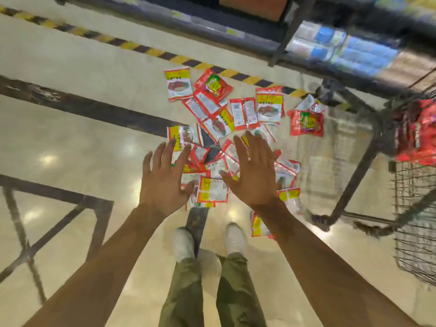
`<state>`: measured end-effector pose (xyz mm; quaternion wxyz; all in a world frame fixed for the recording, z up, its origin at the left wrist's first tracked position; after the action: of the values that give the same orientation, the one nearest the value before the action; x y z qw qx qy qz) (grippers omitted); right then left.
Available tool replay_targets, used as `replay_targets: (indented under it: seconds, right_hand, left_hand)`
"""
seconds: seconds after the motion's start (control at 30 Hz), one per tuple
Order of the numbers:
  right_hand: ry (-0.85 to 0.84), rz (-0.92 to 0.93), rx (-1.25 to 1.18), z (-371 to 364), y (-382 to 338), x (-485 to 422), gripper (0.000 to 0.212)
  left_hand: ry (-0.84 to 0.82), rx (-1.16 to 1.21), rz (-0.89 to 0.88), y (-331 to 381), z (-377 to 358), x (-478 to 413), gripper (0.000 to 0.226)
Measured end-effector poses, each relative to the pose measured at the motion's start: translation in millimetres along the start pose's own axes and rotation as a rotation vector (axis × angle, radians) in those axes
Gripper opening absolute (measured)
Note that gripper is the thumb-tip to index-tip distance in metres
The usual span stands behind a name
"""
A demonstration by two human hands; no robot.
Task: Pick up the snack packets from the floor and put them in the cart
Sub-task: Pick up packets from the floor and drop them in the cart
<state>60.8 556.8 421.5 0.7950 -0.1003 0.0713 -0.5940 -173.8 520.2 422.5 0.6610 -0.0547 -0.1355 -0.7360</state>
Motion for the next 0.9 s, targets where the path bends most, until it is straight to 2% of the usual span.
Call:
replay_targets:
  seconds: [0.23, 0.5, 0.67, 0.8, 0.9]
  right_hand:
    - [-0.135, 0.040, 0.011, -209.1, 51.3, 17.9, 0.081]
    - [-0.346, 0.231, 0.157, -412.6, 87.1, 38.4, 0.092]
    - [-0.413, 0.295, 0.110, -471.5, 88.2, 48.2, 0.096]
    - [-0.565, 0.299, 0.092, -492.9, 88.5, 52.1, 0.088]
    - [-0.679, 0.227, 0.029, -500.2, 91.7, 47.8, 0.079]
  left_hand:
    - [-0.053, 0.051, -0.010, -6.5, -210.2, -25.0, 0.081]
    - [-0.209, 0.083, 0.134, -14.6, -417.3, -34.5, 0.079]
    - [-0.255, 0.132, 0.199, -21.3, -483.0, -23.4, 0.087]
    - [-0.186, 0.091, 0.164, -25.1, -501.6, -18.0, 0.083]
    - [-0.230, 0.042, 0.132, -29.8, -509.2, -21.3, 0.080]
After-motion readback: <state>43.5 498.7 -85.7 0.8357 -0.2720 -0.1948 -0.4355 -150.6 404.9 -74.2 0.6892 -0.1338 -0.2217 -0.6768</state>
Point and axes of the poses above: each hand's wrist, its own x-axis away from the middle knuckle, its own z-axis out of the back of the hand, y = z × x, the point moved 3 cm from there along -x, towards the middle knuckle, and after that the axes turned 3 degrees about -y, right-handed, at the moved point
